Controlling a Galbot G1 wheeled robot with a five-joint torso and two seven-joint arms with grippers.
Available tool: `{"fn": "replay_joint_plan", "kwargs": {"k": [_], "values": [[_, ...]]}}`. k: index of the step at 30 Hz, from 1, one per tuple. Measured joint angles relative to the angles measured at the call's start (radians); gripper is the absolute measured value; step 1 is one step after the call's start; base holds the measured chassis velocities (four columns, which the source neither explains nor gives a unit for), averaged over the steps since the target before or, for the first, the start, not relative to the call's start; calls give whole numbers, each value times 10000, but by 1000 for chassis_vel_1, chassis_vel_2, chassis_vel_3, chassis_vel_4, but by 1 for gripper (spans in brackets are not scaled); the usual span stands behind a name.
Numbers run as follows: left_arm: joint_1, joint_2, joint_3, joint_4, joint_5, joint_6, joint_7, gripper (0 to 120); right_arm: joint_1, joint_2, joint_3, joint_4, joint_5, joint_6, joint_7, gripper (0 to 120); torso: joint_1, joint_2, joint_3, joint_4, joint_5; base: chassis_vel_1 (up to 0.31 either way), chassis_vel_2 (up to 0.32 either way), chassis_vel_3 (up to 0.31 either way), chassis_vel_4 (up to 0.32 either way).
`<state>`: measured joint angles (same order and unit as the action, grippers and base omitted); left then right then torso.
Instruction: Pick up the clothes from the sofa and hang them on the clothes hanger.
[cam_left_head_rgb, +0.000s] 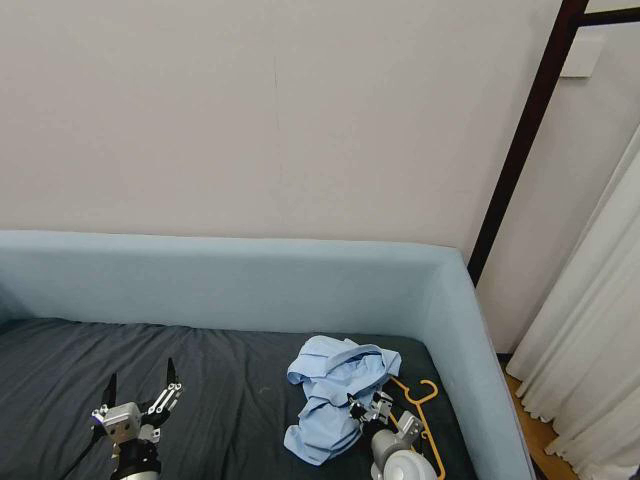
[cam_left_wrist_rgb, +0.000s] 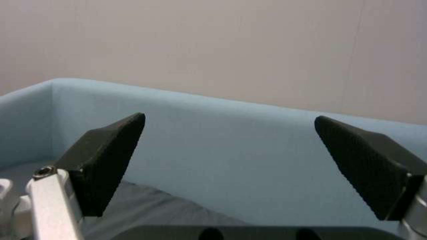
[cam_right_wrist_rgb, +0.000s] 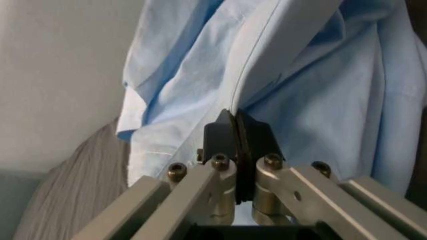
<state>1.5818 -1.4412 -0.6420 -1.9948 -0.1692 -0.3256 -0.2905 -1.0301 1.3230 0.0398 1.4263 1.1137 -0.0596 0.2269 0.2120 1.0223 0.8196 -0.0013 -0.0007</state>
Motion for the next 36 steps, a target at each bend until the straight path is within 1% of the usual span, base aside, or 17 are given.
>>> {"fn": "replay_joint_plan", "kwargs": {"k": [3, 6, 7, 10, 12, 15, 16, 17, 19, 22, 23, 24, 28, 29, 30, 33, 36], "values": [[-7, 24, -5, 6, -8, -3, -2, 100, -82, -211, -113, 495, -128, 172, 147, 0, 0, 0, 0, 1, 1, 0, 0, 0, 0], [-60, 37, 23, 49, -16, -4, -12, 100, -215, -829, -413, 1600, -294, 280, 308, 0, 0, 0, 0, -1, -1, 0, 0, 0, 0], [-60, 37, 23, 49, -16, -4, -12, 100, -215, -829, -413, 1600, -294, 280, 308, 0, 0, 0, 0, -1, -1, 0, 0, 0, 0], [-151, -2, 203, 130, 32, -7, -12, 100, -270, -1760, -750, 2915, -670, 157, 107, 0, 0, 0, 0, 0, -1, 0, 0, 0, 0], [-172, -11, 252, 149, 57, -7, -12, 100, -254, -1968, -827, 3155, -741, 133, 28, 0, 0, 0, 0, -2, -1, 0, 0, 0, 0], [-296, -1, 482, 232, 153, -8, 4, 100, 97, -3027, -1216, 3706, -1047, 123, -599, 0, 0, 1, -1, 0, 1, 0, 0, 0, 0], [-390, 32, 552, 255, 154, -8, 21, 100, 370, -3568, -1341, 3577, -1414, 367, -1366, 0, 0, 0, 0, 1, 2, 0, 0, 0, 0], [-390, 32, 552, 255, 154, -8, 21, 100, 370, -3568, -1341, 3577, -1414, 367, -1366, 0, 0, 0, 0, 1, 2, 0, 0, 0, 0], [-472, 65, 587, 270, 119, -8, 30, 100, 615, -3977, -1388, 3341, -1700, 612, -2123, 0, 0, 0, 0, 0, 3, 0, 0, 0, 0], [-726, 149, 643, 377, -43, -28, 60, 100, 1616, -4926, -1392, 2484, -2388, 1472, -5067, 0, 0, 0, 0, -3, 3, 0, 0, 0, 0], [-726, 149, 643, 377, -43, -28, 60, 100, 1616, -4926, -1392, 2484, -2388, 1472, -5067, 0, 0, 0, 0, -3, 3, 0, 0, 0, 0], [-793, 160, 660, 417, -94, -38, 68, 100, 2037, -5111, -1349, 2210, -2527, 1647, -6058, 0, 0, 0, 1, -3, 5, 0, 0, 0, 0], [-991, 161, 759, 559, -197, -69, 83, 100, 3363, -5374, -1125, 1550, -2783, 2001, -8424, 0, 0, 0, 1, 1, 0, 0, 0, 0, 0], [-991, 161, 759, 559, -197, -69, 83, 100, 3363, -5374, -1125, 1550, -2783, 2001, -8424, 0, 0, 0, 1, 1, 0, 0, 0, 0, 0], [-1077, 159, 808, 632, -240, -82, 92, 100, 3947, -5385, -1100, 1281, -2892, 2153, -9168, 0, 1, -1, 2, 2, 2, 0, 0, 0, 0], [-1195, 160, 850, 715, -271, -84, 109, 100, 4661, -5350, -1132, 1000, -2723, 2265, -9982, 0, 1, -1, 1, -1, 0, 0, 0, 0, 0], [-1272, 156, 873, 794, -277, -85, 130, 100, 5586, -5329, -1481, 809, -1987, 2256, -10469, 0, 0, -1, 1, -2, 1, 0, 0, 0, 0]]}}
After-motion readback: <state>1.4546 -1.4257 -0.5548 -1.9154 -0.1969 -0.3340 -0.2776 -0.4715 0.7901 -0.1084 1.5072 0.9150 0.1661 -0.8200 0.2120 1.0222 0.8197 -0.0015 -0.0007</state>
